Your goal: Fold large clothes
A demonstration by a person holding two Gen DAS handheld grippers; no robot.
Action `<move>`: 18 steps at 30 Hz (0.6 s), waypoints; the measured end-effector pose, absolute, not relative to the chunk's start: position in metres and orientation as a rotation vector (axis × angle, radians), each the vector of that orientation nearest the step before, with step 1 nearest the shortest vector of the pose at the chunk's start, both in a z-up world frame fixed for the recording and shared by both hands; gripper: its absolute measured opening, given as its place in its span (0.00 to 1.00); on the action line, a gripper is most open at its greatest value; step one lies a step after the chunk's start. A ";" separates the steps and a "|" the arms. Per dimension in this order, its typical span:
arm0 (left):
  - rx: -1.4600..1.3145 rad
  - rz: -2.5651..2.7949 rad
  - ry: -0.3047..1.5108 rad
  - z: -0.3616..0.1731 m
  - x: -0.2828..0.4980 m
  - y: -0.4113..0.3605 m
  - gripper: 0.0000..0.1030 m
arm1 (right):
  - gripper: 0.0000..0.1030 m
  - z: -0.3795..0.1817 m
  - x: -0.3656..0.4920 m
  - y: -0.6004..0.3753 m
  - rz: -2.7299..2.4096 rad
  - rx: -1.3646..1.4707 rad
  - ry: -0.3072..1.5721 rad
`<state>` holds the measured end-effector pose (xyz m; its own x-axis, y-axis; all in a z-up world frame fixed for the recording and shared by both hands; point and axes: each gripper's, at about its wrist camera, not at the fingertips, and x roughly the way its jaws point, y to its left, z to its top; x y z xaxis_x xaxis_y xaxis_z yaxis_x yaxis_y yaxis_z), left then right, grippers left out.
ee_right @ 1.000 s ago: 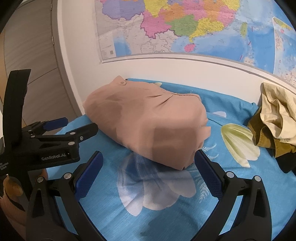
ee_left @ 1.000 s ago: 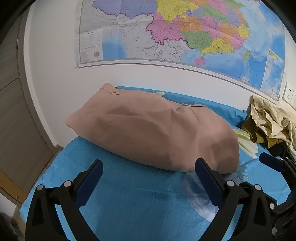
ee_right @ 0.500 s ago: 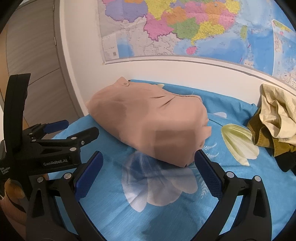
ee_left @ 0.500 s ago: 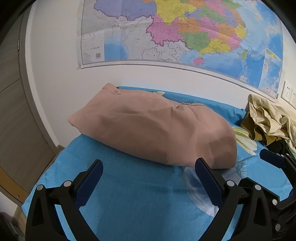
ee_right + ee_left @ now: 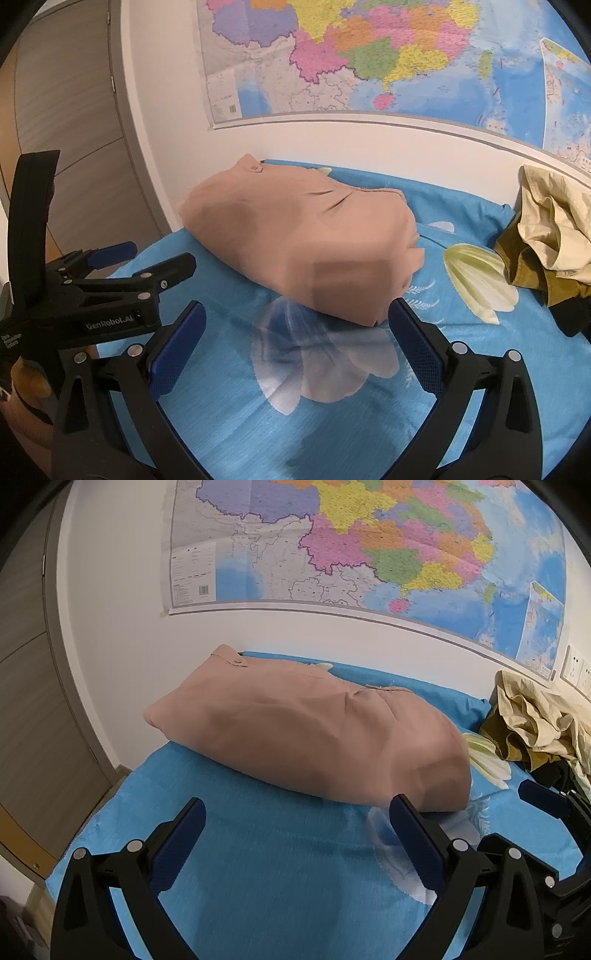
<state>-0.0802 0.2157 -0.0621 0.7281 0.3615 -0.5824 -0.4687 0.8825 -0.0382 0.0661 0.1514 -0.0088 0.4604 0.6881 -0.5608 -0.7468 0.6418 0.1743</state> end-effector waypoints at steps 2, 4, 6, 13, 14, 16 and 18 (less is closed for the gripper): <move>-0.190 0.456 0.604 -0.063 -0.081 0.216 0.94 | 0.95 -0.009 0.064 0.151 0.888 -0.101 0.641; -0.193 0.454 0.607 -0.063 -0.081 0.215 0.93 | 0.95 -0.009 0.063 0.151 0.895 -0.097 0.644; -0.192 0.456 0.606 -0.064 -0.083 0.214 0.94 | 0.95 -0.010 0.062 0.151 0.896 -0.095 0.648; -0.189 0.454 0.610 -0.065 -0.084 0.213 0.94 | 0.95 -0.011 0.060 0.149 0.903 -0.085 0.650; -0.188 0.454 0.610 -0.065 -0.085 0.213 0.94 | 0.95 -0.011 0.060 0.149 0.904 -0.083 0.652; -0.188 0.452 0.610 -0.064 -0.084 0.213 0.94 | 0.95 -0.011 0.060 0.148 0.902 -0.078 0.653; -0.187 0.455 0.608 -0.064 -0.085 0.212 0.94 | 0.95 -0.011 0.059 0.148 0.901 -0.077 0.652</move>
